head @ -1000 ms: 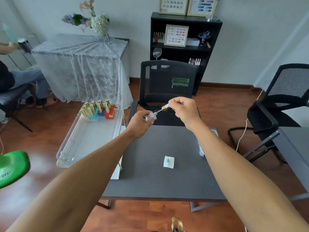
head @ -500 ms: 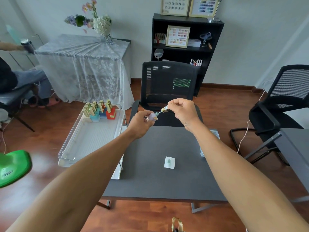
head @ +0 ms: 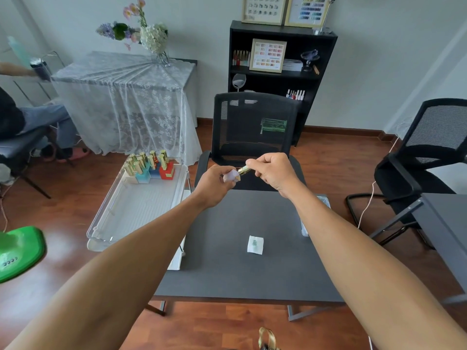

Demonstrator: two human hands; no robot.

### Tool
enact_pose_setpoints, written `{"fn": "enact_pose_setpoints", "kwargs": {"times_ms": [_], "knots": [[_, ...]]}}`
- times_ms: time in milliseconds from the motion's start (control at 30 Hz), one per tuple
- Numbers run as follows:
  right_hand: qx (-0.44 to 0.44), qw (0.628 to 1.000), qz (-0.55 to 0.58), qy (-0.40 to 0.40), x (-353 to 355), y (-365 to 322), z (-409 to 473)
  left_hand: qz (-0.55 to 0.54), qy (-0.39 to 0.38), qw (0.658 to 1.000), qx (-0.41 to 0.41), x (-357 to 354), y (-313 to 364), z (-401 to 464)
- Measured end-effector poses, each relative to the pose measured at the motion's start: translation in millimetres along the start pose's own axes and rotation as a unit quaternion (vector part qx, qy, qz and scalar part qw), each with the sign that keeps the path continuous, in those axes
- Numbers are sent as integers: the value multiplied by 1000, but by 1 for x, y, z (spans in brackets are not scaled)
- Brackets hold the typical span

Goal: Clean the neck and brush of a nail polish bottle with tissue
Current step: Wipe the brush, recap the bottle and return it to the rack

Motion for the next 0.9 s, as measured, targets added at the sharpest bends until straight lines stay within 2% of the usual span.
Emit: {"fn": "enact_pose_setpoints", "kwargs": {"times_ms": [167, 367, 467, 633, 800, 900], "knots": [[8, 990, -141, 13, 4, -6, -1, 1, -1, 1000, -12, -4, 4, -2], [-12, 998, -31, -58, -6, -5, 1, 3, 7, 1000, -3, 0, 0, -2], [-8, 997, -53, -50, -3, -6, -1, 15, 11, 1000, -4, 2, 1, -3], [7, 987, -158, -23, 3, -12, -6, 12, 12, 1000, -5, 0, 2, -7], [12, 995, -67, -80, -4, -15, -9, 23, 18, 999, -13, 4, 3, -12], [1, 993, -84, -80, -4, -12, -10, 30, 20, 999, -11, 5, 3, -14]]}}
Point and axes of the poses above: each hand's wrist, its own z-axis towards the middle knuckle, its own x-axis out of the back of the hand, y = z × x, the point moved 10 cm from there along z, towards the middle knuckle, and after that the axes turned 5 degrees about -y, right-handed, at the moved point
